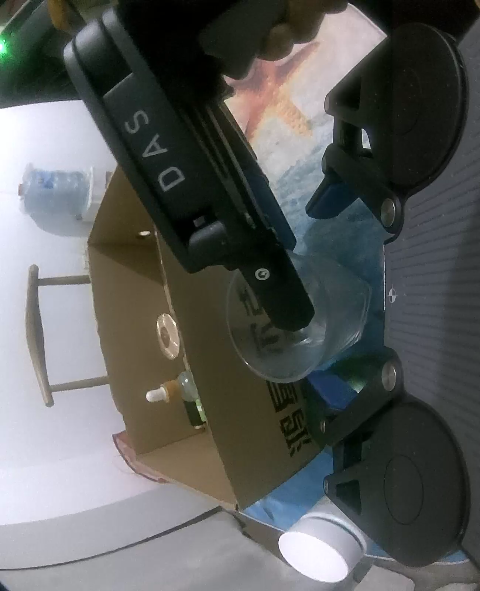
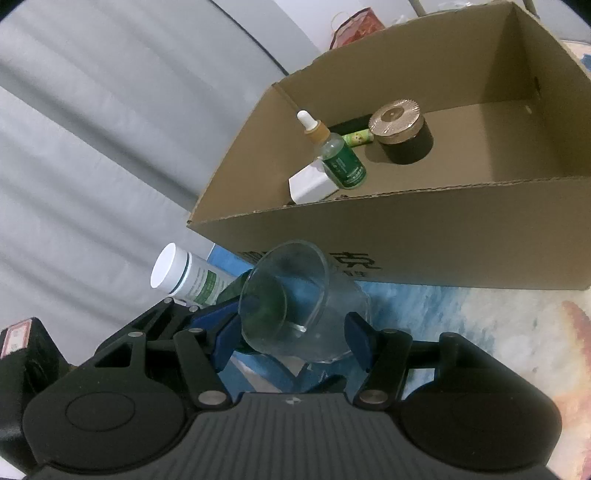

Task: Organize rigid objects
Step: 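Grasp the clear glass cup by its rim with the right gripper, then carry the glass cup into the box and open the right gripper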

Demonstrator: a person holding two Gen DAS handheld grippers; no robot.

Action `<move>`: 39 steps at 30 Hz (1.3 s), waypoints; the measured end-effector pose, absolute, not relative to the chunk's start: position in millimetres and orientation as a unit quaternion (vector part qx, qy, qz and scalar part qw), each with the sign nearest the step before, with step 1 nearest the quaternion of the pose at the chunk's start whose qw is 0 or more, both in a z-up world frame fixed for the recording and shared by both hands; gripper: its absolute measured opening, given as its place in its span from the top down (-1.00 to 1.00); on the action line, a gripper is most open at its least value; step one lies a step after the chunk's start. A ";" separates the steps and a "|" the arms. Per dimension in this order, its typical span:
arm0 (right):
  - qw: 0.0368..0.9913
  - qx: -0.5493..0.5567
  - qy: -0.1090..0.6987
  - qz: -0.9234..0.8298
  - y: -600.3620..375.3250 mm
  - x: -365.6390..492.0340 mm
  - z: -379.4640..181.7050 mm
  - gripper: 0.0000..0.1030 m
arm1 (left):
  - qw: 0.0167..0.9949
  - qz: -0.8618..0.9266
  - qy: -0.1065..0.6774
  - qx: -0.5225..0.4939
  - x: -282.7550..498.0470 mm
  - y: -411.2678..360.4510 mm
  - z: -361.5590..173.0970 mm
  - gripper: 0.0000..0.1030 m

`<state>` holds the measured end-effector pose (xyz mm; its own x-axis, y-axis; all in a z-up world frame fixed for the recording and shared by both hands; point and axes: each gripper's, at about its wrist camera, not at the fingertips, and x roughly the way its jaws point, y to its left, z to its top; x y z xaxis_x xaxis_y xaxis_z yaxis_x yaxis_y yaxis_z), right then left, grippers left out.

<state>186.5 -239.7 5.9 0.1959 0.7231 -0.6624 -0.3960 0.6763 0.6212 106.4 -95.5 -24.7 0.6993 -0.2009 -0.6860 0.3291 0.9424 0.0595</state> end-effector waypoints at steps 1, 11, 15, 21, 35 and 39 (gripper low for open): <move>0.757 0.158 0.516 0.369 -240.7 187.8 5.7 -0.26 | 0.918 -0.148 0.359 0.083 106.1 -96.3 -24.2 -0.75; 0.785 0.115 0.512 0.329 -272.3 178.5 20.3 -0.28 | 0.916 -0.221 0.332 0.052 87.3 -120.3 -26.6 -0.75; 0.800 0.083 0.503 0.315 -276.6 172.4 29.0 -0.46 | 0.923 -0.212 0.318 0.052 87.0 -118.7 -30.9 -0.75; 0.813 0.021 0.488 0.318 -258.4 169.8 36.2 -0.55 | 0.919 -0.196 0.333 0.077 99.8 -123.3 -44.4 -0.74; 0.802 -0.050 0.506 0.313 -221.1 183.9 13.5 -0.56 | 0.923 -0.187 0.322 0.093 113.5 -128.8 -65.8 -0.42; 0.801 -0.052 0.510 0.310 -219.5 186.1 10.2 -0.56 | 0.925 -0.184 0.321 0.086 114.1 -126.2 -65.7 -0.36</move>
<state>186.1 -219.5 10.2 0.2881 0.4435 -0.8487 -0.5497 0.8023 0.2327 114.1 -126.2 -65.7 0.7270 -0.2850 -0.6247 0.3948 0.9179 0.0407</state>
